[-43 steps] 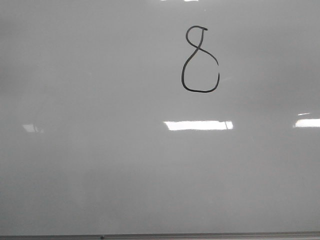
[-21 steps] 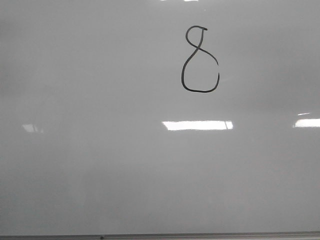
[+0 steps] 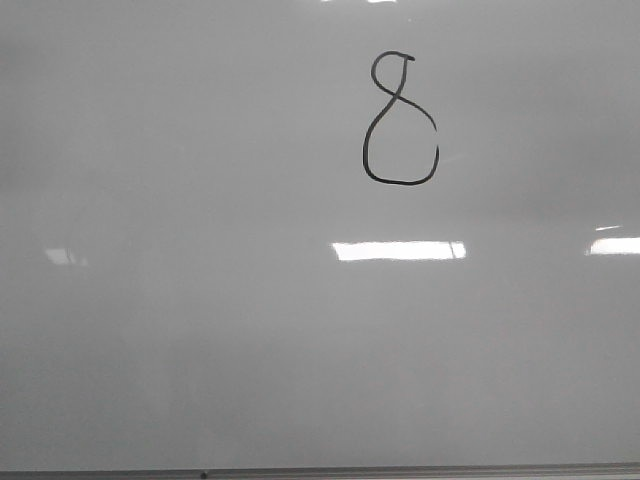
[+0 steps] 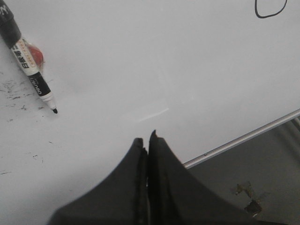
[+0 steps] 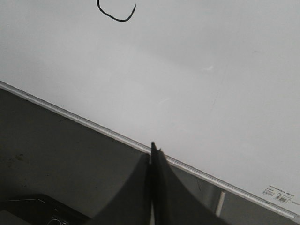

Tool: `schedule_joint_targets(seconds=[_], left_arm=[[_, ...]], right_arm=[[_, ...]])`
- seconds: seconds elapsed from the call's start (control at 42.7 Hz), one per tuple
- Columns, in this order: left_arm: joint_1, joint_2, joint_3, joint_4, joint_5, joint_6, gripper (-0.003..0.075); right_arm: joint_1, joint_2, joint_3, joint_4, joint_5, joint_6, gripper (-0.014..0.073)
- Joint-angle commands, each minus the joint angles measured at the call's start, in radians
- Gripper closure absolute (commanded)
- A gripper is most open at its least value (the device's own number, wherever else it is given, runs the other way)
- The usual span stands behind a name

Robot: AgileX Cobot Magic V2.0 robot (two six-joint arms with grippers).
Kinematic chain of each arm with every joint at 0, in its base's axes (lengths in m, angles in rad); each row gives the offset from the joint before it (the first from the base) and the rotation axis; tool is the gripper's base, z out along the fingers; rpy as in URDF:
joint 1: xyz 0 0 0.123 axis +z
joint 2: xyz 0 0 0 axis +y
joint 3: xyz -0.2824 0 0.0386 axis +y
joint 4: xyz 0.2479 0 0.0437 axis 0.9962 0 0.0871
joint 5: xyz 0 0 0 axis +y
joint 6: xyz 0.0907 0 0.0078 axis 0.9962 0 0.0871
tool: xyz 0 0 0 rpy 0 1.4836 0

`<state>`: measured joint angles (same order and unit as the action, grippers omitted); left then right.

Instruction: Write number 8 on whiteboard

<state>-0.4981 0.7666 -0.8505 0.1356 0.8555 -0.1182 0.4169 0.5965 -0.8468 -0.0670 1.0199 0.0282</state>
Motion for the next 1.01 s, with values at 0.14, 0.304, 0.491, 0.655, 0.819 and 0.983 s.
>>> schedule_joint_targets(seconds=[0.14, 0.304, 0.491, 0.655, 0.819, 0.983], left_arm=[[-0.008, -0.006, -0.029, 0.009, -0.066, -0.001, 0.0741], [-0.008, -0.006, -0.029, 0.009, -0.066, -0.001, 0.0741], [0.01, -0.027, -0.022, 0.027, -0.077, -0.001, 0.0741], [0.135, -0.113, 0.09, -0.023, -0.278, 0.032, 0.0741], [0.265, -0.238, 0.274, -0.151, -0.466, 0.16, 0.0741], [0.361, -0.393, 0.453, -0.201, -0.588, 0.187, 0.0741]], right_arm=[[-0.007, 0.002, -0.024, -0.014, -0.067, 0.003, 0.0662], [-0.007, 0.002, -0.024, -0.014, -0.067, 0.003, 0.0662], [-0.007, 0.002, -0.024, -0.014, -0.067, 0.003, 0.0662], [-0.007, 0.002, -0.024, -0.014, -0.067, 0.003, 0.0662], [-0.007, 0.002, -0.024, -0.014, -0.067, 0.003, 0.0662], [-0.007, 0.002, -0.024, -0.014, -0.067, 0.003, 0.0662]])
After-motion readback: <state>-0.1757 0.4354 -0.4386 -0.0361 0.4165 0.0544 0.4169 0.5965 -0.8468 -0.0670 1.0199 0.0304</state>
